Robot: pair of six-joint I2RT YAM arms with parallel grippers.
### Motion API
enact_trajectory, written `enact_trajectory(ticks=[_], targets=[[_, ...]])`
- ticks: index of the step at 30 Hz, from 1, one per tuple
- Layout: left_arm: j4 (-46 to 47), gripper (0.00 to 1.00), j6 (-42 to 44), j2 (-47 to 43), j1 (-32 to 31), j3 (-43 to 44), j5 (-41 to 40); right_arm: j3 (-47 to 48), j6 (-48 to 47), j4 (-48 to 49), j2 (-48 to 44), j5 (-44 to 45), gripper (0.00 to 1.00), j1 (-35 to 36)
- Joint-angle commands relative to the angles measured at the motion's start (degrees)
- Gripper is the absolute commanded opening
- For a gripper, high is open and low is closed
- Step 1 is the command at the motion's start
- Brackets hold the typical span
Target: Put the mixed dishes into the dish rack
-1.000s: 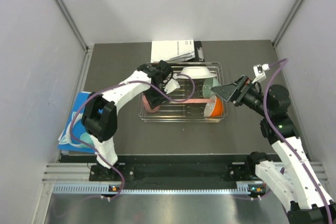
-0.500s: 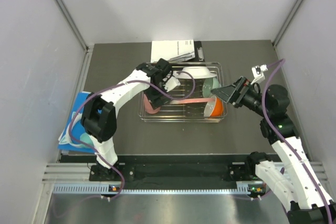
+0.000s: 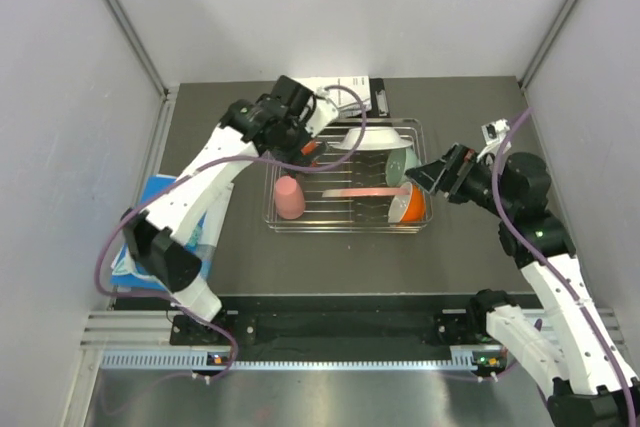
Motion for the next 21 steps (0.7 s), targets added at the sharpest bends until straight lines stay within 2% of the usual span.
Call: enact_trajectory(ticks=[1,3,8,9,14,21], targets=[[9.43,0.99,-7.12,-13.61,0.63,-1.61,-14.29,7.53,-11.69,-10.34,0.63,13.14,1.0,-0.85],[15.47,0.99,-9.05,-18.11,1.78,-8.69,-15.63,8.93,-15.64,-13.15,-0.42,17.26,1.0,-0.85],[26.57,0.99,-12.13,-35.25,8.02,-25.16,-10.36,11.66,-20.66,-17.47,-2.36,22.29,1.0,-0.58],[27.2,0.99,-12.48,-38.23,8.11,-28.31,-10.45,11.75,-20.75,-17.82,-2.28,22.47,1.0,-0.5],[25.71,0.99,-18.44,-41.95,8.9,-31.33,-12.3,10.52,-20.05,-17.21,-4.55,21.68,1.0,-0.58],[22.11,0.99,-25.13,-52.03,14.87,-40.98,-10.44,11.49,-21.63,-18.88,-5.79,21.86,1.0,-0.58]])
